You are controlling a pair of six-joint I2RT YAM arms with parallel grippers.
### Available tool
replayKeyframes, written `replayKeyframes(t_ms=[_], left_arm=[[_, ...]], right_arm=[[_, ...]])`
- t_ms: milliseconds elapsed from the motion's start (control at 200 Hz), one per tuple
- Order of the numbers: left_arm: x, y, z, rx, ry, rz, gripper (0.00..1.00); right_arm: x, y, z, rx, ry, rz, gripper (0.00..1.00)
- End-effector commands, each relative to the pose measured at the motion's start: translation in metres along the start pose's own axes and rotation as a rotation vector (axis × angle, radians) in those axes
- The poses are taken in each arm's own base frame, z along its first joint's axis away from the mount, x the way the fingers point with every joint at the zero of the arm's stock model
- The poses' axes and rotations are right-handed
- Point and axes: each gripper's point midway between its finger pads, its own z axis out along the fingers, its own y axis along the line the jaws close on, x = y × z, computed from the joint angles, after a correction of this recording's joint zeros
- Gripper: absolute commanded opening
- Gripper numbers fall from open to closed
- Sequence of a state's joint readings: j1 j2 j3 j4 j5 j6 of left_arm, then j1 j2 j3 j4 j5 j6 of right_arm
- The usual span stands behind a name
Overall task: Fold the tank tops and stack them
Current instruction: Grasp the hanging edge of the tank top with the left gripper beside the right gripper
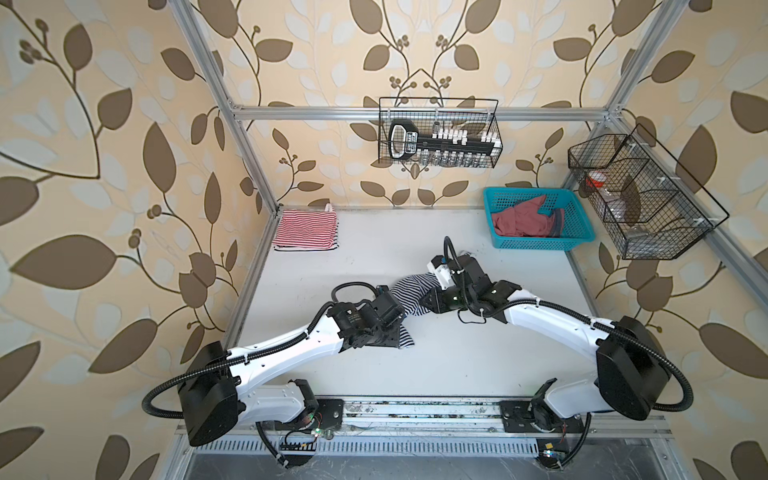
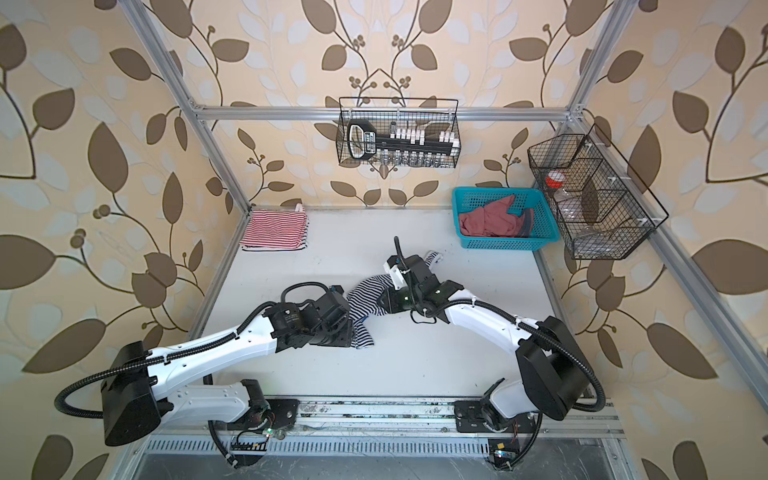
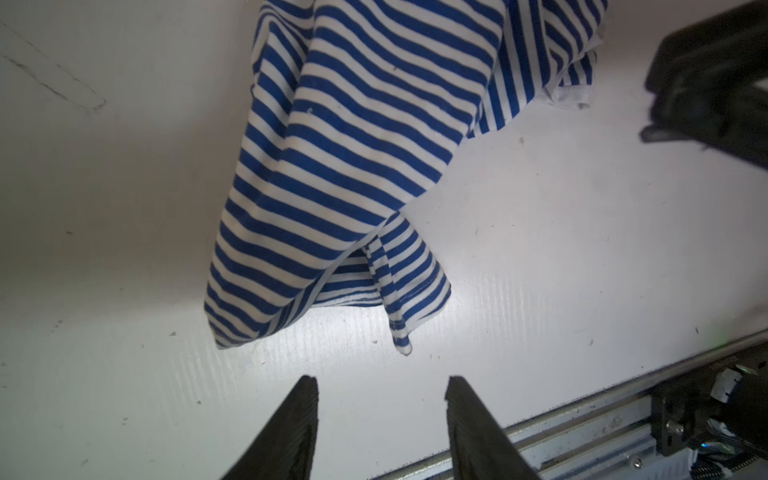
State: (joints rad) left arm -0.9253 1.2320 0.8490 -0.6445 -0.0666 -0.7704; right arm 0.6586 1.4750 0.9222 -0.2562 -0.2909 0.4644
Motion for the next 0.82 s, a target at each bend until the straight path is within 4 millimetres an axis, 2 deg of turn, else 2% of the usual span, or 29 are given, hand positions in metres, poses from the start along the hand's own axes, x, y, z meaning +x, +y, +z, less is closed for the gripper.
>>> replayKeyframes(t_ms=[0,70,300,340,370,525,815], left_arm=[[-0.002,-0.021,0.013,0.012,0.018,0.002,0.5],[0.0,-0.017,0.023,-0.018,0.028,-0.011,0.49],[0.002,-0.012,0.04,-0.065,0.04,-0.041,0.44],[0.002,-0.01,0.04,-0.079,0.038,-0.049,0.44],[0.006,-0.004,0.047,-0.113,0.054,-0.047,0.44],[0.001,-0.001,0.049,-0.133,0.027,-0.066,0.44],[-0.007,0.003,0.055,-0.17,-0.018,-0.091,0.42]], right_arm=[[0.025,-0.01,0.015,0.047,0.136,-0.081,0.19],[0.039,-0.005,0.031,0.031,0.193,-0.118,0.23],[0.05,0.003,0.056,-0.01,0.236,-0.148,0.3],[0.049,0.001,0.06,-0.001,0.233,-0.146,0.31],[0.049,-0.001,0.062,0.002,0.232,-0.146,0.33],[0.043,0.001,0.073,-0.02,0.204,-0.141,0.38],[0.03,0.003,0.09,-0.04,0.153,-0.123,0.4]])
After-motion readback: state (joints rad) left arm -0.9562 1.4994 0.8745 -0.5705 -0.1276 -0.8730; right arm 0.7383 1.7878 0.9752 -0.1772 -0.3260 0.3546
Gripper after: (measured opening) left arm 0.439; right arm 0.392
